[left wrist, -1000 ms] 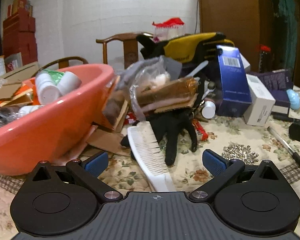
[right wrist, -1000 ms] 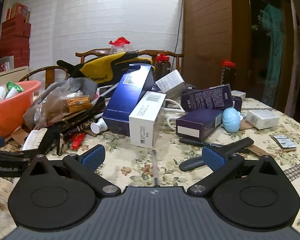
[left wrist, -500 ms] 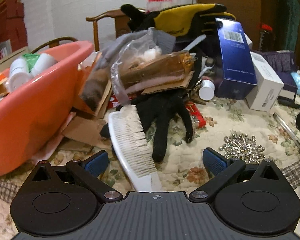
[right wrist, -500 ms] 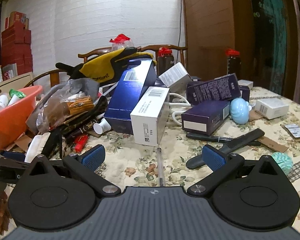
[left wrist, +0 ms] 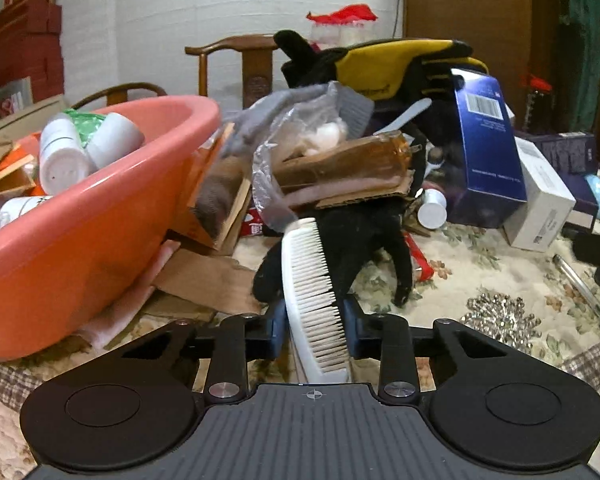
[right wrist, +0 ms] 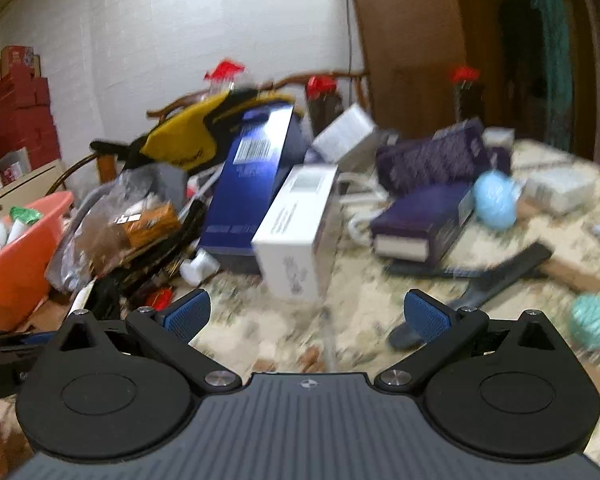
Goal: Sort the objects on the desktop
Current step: 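Lower the left gripper onto the white comb and grasp it, then grasp the red lighter with the right gripper while the left holds the comb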
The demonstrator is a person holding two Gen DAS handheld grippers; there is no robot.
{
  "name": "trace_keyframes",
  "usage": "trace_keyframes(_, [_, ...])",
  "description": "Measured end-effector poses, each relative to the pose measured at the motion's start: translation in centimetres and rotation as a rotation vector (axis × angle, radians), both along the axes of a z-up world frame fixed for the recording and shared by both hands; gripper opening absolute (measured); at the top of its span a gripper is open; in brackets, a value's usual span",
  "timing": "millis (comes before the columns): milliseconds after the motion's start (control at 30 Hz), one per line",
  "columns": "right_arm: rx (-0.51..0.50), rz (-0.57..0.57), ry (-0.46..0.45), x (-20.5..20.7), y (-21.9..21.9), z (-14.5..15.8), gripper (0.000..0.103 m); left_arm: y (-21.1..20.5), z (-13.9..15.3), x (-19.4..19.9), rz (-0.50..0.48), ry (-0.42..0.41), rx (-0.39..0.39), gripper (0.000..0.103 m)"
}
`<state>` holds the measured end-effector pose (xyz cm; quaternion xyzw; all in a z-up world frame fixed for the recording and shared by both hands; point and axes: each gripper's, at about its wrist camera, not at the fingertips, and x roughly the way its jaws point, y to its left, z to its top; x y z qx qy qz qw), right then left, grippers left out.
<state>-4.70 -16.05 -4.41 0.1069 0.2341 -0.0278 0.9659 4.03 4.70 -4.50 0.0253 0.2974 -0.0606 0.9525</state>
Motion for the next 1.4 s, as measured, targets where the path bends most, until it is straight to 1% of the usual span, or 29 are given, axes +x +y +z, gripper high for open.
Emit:
trace_keyframes(100, [0.011,0.053,0.037,0.6,1.0,-0.3,0.103,0.1,0.1,-0.6,-0.003,-0.008,0.017,0.022])
trace_keyframes(133, [0.004,0.071,0.042,0.7,1.5,-0.3,0.103,0.2,0.2,-0.7,-0.004,-0.008,0.018,0.022])
trace_keyframes(233, [-0.023,0.131,0.039,0.9,3.3,0.0,0.103,0.8,0.4,-1.5,-0.001,-0.015,0.018,0.022])
trace_keyframes(267, [-0.028,0.154,0.034,1.0,3.9,0.2,0.103,1.1,0.5,-1.9,0.001,-0.021,0.019,0.02])
trace_keyframes(300, [-0.032,0.168,0.032,1.0,4.3,0.3,0.103,1.3,0.6,-2.3,0.003,-0.028,0.021,0.011])
trace_keyframes(333, [-0.037,0.181,0.029,1.2,4.7,0.4,0.103,1.6,0.8,-2.6,0.004,-0.033,0.022,0.005])
trace_keyframes(367, [-0.047,0.194,0.025,1.3,5.1,0.5,0.103,1.8,1.0,-3.0,0.005,-0.034,0.024,0.003])
trace_keyframes(467, [-0.083,0.19,0.02,2.0,5.9,0.5,0.103,2.6,1.5,-4.1,0.005,-0.055,0.027,0.003])
trace_keyframes(533, [-0.093,0.181,0.036,2.7,6.1,0.4,0.103,2.8,1.6,-4.5,0.019,-0.074,0.046,0.003])
trace_keyframes(600, [-0.076,0.195,0.052,3.3,6.2,0.2,0.102,3.3,1.5,-4.7,0.019,-0.071,0.038,0.003])
trace_keyframes(633, [-0.058,0.209,0.061,3.5,6.2,0.1,0.103,3.6,1.4,-4.6,0.019,-0.062,0.026,0.003])
trace_keyframes(667, [-0.018,0.23,0.066,3.7,6.1,0.1,0.102,3.9,1.3,-4.5,0.015,-0.053,0.02,0.003])
trace_keyframes(700, [0.024,0.242,0.065,3.9,6.0,0.2,0.103,3.9,1.1,-4.3,-0.004,-0.033,0.021,0.011])
trace_keyframes(733, [0.067,0.239,0.057,4.2,5.8,0.3,0.102,3.9,0.9,-4.3,-0.013,-0.029,0.021,0.014])
trace_keyframes(767, [0.084,0.226,0.048,4.4,5.9,0.5,0.102,3.8,0.8,-4.3,-0.015,-0.033,0.03,0.019])
trace_keyframes(833, [0.075,0.208,0.031,4.9,6.2,0.9,0.103,3.4,0.8,-4.4,-0.03,-0.036,0.064,0.025])
trace_keyframes(867, [0.064,0.21,0.029,5.2,6.5,1.0,0.103,3.3,0.8,-4.4,-0.035,-0.035,0.075,0.034])
trace_keyframes(900, [0.056,0.219,0.033,5.4,6.8,1.0,0.103,3.2,0.9,-4.4,-0.039,-0.026,0.073,0.057])
trace_keyframes(967, [0.037,0.244,0.059,5.7,7.3,0.6,0.103,3.5,0.8,-4.3,-0.064,0.019,0.034,0.088])
trace_keyframes(1033, [0.016,0.246,0.061,5.7,7.5,-0.1,0.103,3.5,0.4,-4.3,-0.077,0.039,-0.012,0.09])
trace_keyframes(1067, [-0.004,0.232,0.052,5.6,7.5,-0.5,0.103,3.4,0.1,-4.3,-0.086,0.049,-0.008,0.09])
trace_keyframes(1100, [-0.028,0.217,0.051,5.7,7.5,-0.8,0.103,3.0,-0.2,-4.2,-0.087,0.041,0.011,0.091])
trace_keyframes(1133, [-0.05,0.208,0.064,6.0,7.5,-1.1,0.103,2.6,-0.3,-4.1,-0.085,0.042,0.036,0.091])
trace_keyframes(1167, [-0.056,0.204,0.093,6.6,7.4,-1.3,0.103,2.4,-0.3,-4.0,-0.084,0.041,0.038,0.092])
trace_keyframes(1233, [-0.049,0.207,0.091,7.2,7.1,-1.4,0.103,2.3,-0.2,-3.3,-0.083,0.055,0.022,0.092])
trace_keyframes(1267, [-0.054,0.21,0.082,7.4,7.0,-1.3,0.103,2.2,-0.2,-2.9,-0.074,0.054,0.025,0.086])
trace_keyframes(1333, [-0.069,0.221,0.07,7.8,7.0,-1.2,0.103,2.2,-0.1,-2.6,-0.064,0.033,0.039,0.067])
trace_keyframes(1367, [-0.086,0.233,0.064,8.2,7.0,-1.1,0.103,2.2,0.0,-2.6,-0.064,0.024,0.044,0.05])
trace_keyframes(1400, [-0.098,0.238,0.066,8.7,7.0,-1.2,0.102,2.1,0.0,-2.5,-0.056,0.018,0.051,0.038])
